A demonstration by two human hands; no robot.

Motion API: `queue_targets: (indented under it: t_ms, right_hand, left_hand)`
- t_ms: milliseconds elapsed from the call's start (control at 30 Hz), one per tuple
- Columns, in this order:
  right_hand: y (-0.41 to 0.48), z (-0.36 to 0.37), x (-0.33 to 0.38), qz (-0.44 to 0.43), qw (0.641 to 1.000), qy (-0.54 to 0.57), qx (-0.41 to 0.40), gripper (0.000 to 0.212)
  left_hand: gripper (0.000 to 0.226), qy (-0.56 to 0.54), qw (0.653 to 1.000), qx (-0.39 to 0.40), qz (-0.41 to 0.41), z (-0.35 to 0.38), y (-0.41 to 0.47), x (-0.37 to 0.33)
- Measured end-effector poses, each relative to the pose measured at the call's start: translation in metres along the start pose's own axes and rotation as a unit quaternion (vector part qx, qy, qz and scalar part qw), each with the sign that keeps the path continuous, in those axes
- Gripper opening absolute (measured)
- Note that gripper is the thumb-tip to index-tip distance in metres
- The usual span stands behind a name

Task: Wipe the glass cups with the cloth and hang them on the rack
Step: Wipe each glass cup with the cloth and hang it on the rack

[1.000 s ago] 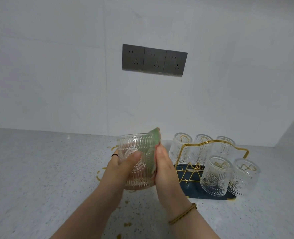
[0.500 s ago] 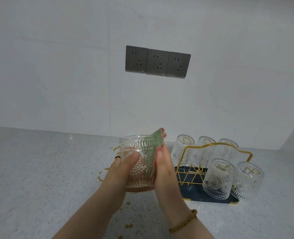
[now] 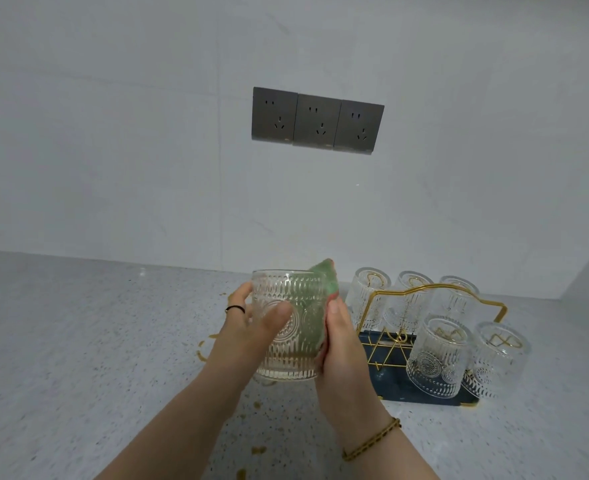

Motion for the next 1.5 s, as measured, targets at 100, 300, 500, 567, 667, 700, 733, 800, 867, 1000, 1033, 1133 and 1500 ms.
queue_targets:
  t_ms: [100, 300, 500, 567, 667, 700, 733, 800, 867, 1000, 1033, 1133, 1500]
  right_hand:
    - [-0.001, -0.002, 0.004, -0.042, 0.997, -0.064, -0.001, 0.043]
    - [-0.008, 0.007, 0.008, -0.184, 0.940, -0.283, -0.039, 0.046]
    - [-0.002, 0.006, 0.018, -0.099, 0.986, -0.123, 0.049, 0.039]
    - [0.002, 0.001, 0.018, -0.051, 0.996, -0.048, 0.046, 0.045]
    - [-0.008, 0.004, 0.011, -0.076, 0.989, -0.123, 0.035, 0.046]
    - [-0.015, 0.008, 0.009, -0.115, 0.978, -0.174, 0.025, 0.051]
    - [-0.020, 0.011, 0.006, -0.167, 0.959, -0.228, 0.019, 0.054]
    - [-0.022, 0.012, 0.002, -0.223, 0.936, -0.273, 0.017, 0.051]
    - [-0.013, 0.011, 0.005, -0.159, 0.966, -0.198, 0.038, 0.048]
    - [0.003, 0.003, 0.007, -0.025, 0.997, -0.035, 0.066, 0.049]
    - [-0.001, 0.005, 0.006, -0.035, 0.995, -0.061, 0.065, 0.044]
    - [-0.022, 0.019, 0.003, -0.189, 0.955, -0.226, 0.023, 0.044]
    - [-0.007, 0.007, 0.005, 0.027, 0.999, 0.025, 0.030, 0.044]
  left_hand:
    - [0.076, -0.014, 0.999, -0.044, 0.006, -0.002, 0.001, 0.006]
    - [0.092, -0.052, 0.998, 0.004, 0.038, 0.010, -0.016, 0.006]
    - [0.079, -0.087, 0.994, 0.063, -0.002, 0.007, -0.011, 0.001]
    - [0.103, -0.055, 0.997, 0.054, 0.003, 0.009, -0.008, 0.004]
    - [0.113, -0.047, 0.998, 0.039, -0.003, 0.009, -0.006, 0.005]
    - [0.112, -0.048, 0.998, 0.037, -0.011, 0.008, -0.005, 0.005]
    - [0.111, -0.052, 0.998, 0.029, -0.017, 0.006, -0.004, 0.005]
    - [0.113, -0.057, 0.998, 0.026, -0.013, 0.005, -0.005, 0.001]
    - [0.112, -0.062, 0.997, 0.034, -0.013, 0.005, -0.006, -0.003]
    - [0.117, -0.067, 0.997, 0.039, -0.009, 0.007, -0.010, -0.001]
    - [0.116, -0.075, 0.997, 0.033, -0.013, 0.007, -0.010, 0.001]
    - [0.102, -0.083, 0.996, 0.014, -0.009, 0.002, -0.008, -0.001]
    - [0.086, -0.038, 0.999, 0.027, 0.016, 0.007, -0.010, -0.009]
Point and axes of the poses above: each hand's wrist, its own y-axis towards the middle knuckle, its own z-axis out of the palm, x = y × z, the point moved 3 cm from there along y, towards the middle knuckle, and after that the axes turned 8 degrees about -x, right-handed, at the moved point
